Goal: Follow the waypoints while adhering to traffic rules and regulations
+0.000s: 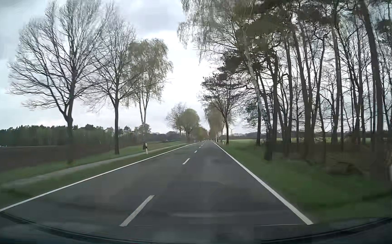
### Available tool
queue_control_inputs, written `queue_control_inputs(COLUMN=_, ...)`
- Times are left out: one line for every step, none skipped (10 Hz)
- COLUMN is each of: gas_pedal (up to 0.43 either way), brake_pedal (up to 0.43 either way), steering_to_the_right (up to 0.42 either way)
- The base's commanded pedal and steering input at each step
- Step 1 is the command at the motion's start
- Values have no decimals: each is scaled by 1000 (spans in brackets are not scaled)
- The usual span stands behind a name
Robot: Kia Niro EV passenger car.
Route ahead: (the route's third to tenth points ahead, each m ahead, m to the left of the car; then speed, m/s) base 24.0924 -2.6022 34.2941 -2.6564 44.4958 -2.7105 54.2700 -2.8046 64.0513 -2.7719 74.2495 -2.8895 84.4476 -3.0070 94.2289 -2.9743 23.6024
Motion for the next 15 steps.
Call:
queue_control_inputs(gas_pedal=157, brake_pedal=0, steering_to_the_right=1)
queue_control_inputs(gas_pedal=110, brake_pedal=0, steering_to_the_right=1)
queue_control_inputs(gas_pedal=8, brake_pedal=0, steering_to_the_right=1)
queue_control_inputs(gas_pedal=0, brake_pedal=0, steering_to_the_right=0)
queue_control_inputs(gas_pedal=0, brake_pedal=0, steering_to_the_right=0)
queue_control_inputs(gas_pedal=0, brake_pedal=0, steering_to_the_right=0)
queue_control_inputs(gas_pedal=0, brake_pedal=0, steering_to_the_right=-1)
queue_control_inputs(gas_pedal=0, brake_pedal=0, steering_to_the_right=-1)
queue_control_inputs(gas_pedal=0, brake_pedal=6, steering_to_the_right=-1)
queue_control_inputs(gas_pedal=0, brake_pedal=0, steering_to_the_right=-1)
queue_control_inputs(gas_pedal=0, brake_pedal=0, steering_to_the_right=-1)
queue_control_inputs(gas_pedal=0, brake_pedal=0, steering_to_the_right=-1)
queue_control_inputs(gas_pedal=0, brake_pedal=0, steering_to_the_right=-1)
queue_control_inputs(gas_pedal=0, brake_pedal=0, steering_to_the_right=-1)
queue_control_inputs(gas_pedal=0, brake_pedal=0, steering_to_the_right=-1)
